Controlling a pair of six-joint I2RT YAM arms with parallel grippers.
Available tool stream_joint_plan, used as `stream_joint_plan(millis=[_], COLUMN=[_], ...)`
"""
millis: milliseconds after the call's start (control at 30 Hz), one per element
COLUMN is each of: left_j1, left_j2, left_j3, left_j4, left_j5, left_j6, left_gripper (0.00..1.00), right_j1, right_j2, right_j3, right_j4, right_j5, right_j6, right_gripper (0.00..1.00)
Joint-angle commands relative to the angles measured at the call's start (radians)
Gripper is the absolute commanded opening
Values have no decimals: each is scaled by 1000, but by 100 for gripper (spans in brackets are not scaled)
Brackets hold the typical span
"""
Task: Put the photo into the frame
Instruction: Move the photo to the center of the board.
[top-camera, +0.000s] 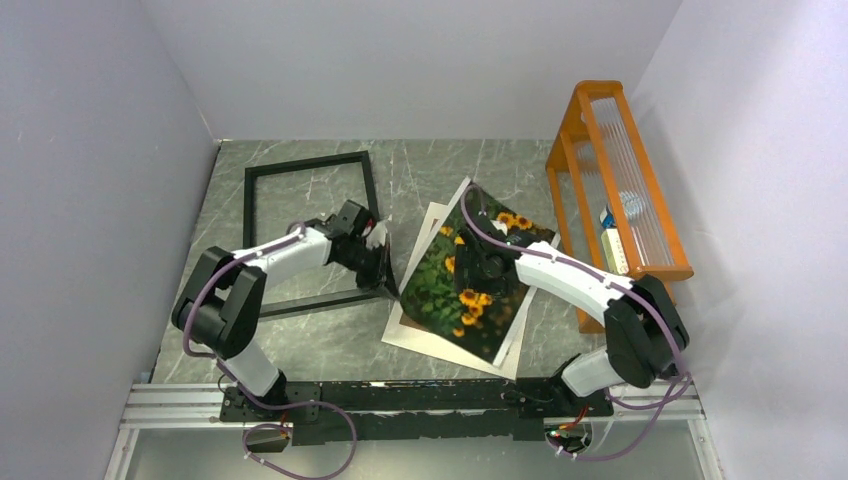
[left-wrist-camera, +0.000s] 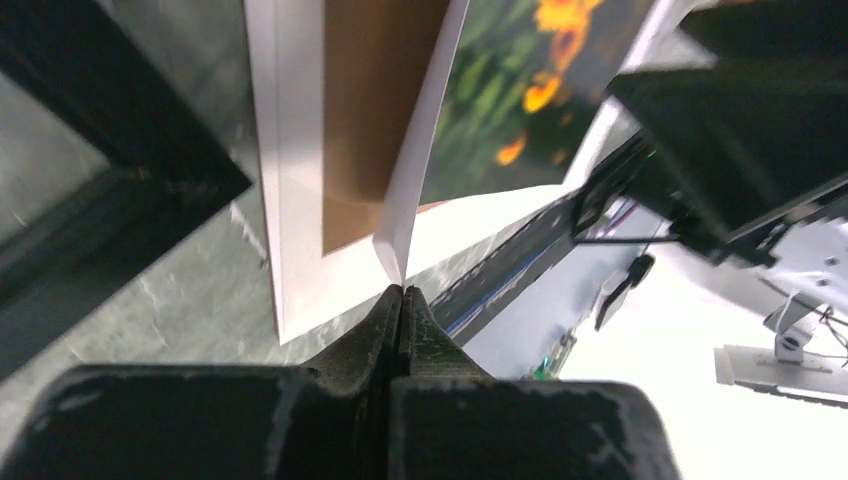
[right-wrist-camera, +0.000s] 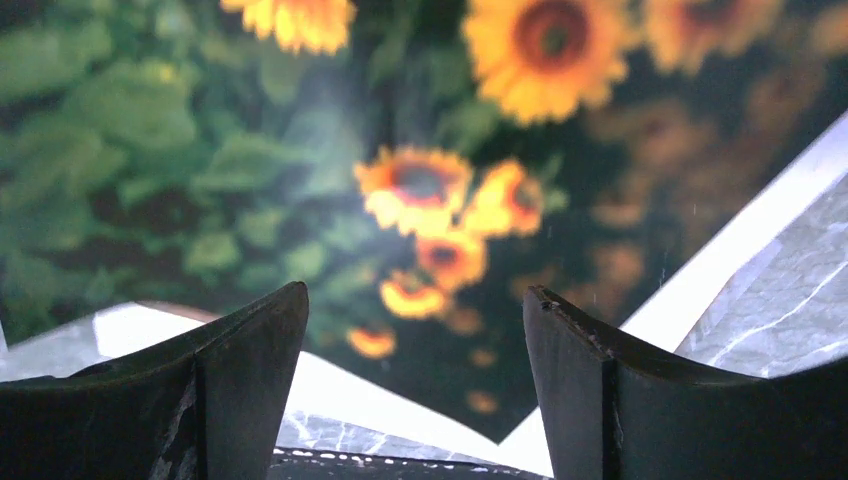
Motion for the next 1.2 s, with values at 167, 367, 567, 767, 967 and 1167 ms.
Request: stream_joint_plan(millis=[167, 367, 567, 767, 967, 1167], left_j1=[131, 152, 129, 102, 89, 39], left_j2=[131, 212, 265, 241, 126, -34], left_j3=[230, 269, 283, 312, 279, 151], left_j4=[129, 207, 150, 39, -81, -159], left_j5=[0, 47, 53, 11, -84, -239], left_j6=[-18, -63, 4, 74, 74, 64], left_gripper=[3, 2, 3, 34, 69, 84], right_j1=[6, 6, 6, 3, -31, -82], right_j2=[-96, -66, -21, -22, -56, -130], right_j3=[114, 100, 65, 18, -42, -164], right_j4=[65, 77, 40, -51, -175, -254], right_j5=[28, 30, 39, 111, 172, 171], right_j6=[-123, -125, -61, 25, 139, 260], right_gripper=[82, 82, 82, 83, 85, 87])
